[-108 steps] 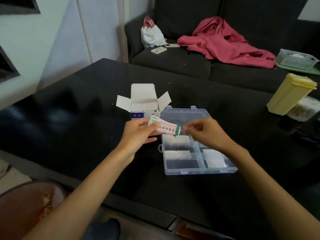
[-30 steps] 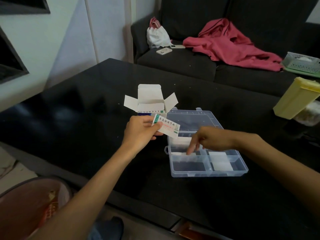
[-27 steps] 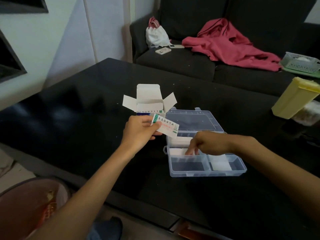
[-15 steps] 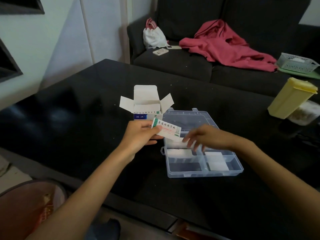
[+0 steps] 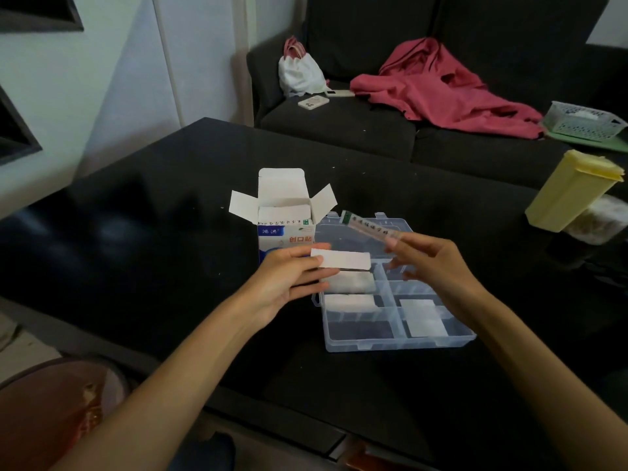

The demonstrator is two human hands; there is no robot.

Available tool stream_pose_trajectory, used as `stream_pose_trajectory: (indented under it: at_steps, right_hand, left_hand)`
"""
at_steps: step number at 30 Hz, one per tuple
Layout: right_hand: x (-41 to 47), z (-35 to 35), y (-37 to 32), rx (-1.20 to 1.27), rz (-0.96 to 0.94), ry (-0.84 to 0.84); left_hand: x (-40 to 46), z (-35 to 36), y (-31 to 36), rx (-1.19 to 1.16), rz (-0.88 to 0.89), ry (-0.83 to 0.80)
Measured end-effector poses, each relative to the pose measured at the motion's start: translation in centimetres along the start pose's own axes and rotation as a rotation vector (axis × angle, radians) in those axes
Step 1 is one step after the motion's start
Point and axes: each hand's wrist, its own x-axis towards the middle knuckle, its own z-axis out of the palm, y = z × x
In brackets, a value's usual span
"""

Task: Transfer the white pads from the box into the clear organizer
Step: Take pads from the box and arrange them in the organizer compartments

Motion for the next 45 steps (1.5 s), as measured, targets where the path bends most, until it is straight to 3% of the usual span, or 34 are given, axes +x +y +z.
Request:
stream_pose_trajectory:
  at_steps: [2,5,10,14,18,22,27,30,35,41,43,45]
  right_hand:
    - [-0.2,-0.4,0.3,-0.126,-0.095,-0.036]
    - [-0.3,-1.3,0.7,-0.387,-0.183,-0.089]
    - [-0.5,-3.0,1.1,-0.439,-0.181,-0.106]
    - [-0.6,-3.5,1.1,-0.523,-0.218,-0.209]
    - [0.0,-3.4,1.0,-0.578,-0.214,-0.289]
    - [0.3,-2.3,1.2,-0.750,-0.229,-0.389]
    - [0.4,0.0,1.3,-1.001,-0.283,-0.494]
    - [0.4,0.0,0.5,-0.998,-0.222,-0.487]
    - [1.0,-0.6,-0.6,-0.916,-0.002,-0.321]
    - [1.6,1.2,-1.7,-0.976,0.430,-0.494]
    - [1.9,1.7,-2.0,-1.033,0.416,-0.501]
    - [2.3,1.9,-2.0,-1.064,0.282,-0.468]
  left_hand:
    - [0.1,0.1,-0.1,0.106,0.003,0.030]
    - [0.4,0.4,-1.1,0.487,0.152,0.084]
    - [0.4,1.3,-2.7,1.012,0.410,0.220]
    - [0.7,1.6,-2.6,1.218,0.433,0.265]
    - [0.7,1.0,-2.3,1.304,0.477,0.306]
    - [0.3,0.3,-1.6,1.229,0.561,0.294]
    - [-0.1,0.4,-1.5,1.416,0.639,0.021]
    - [0.1,0.3,-2.0,1.514,0.618,-0.081]
    - [0.4,0.1,-1.9,1.519,0.655,-0.017]
    - [0.4,0.1,-2.4,1.700,0.630,-0.125]
    - [0.5,0.1,-2.4,1.699,0.596,-0.160]
    - [0.7,0.0,-2.3,1.681,0.577,-0.176]
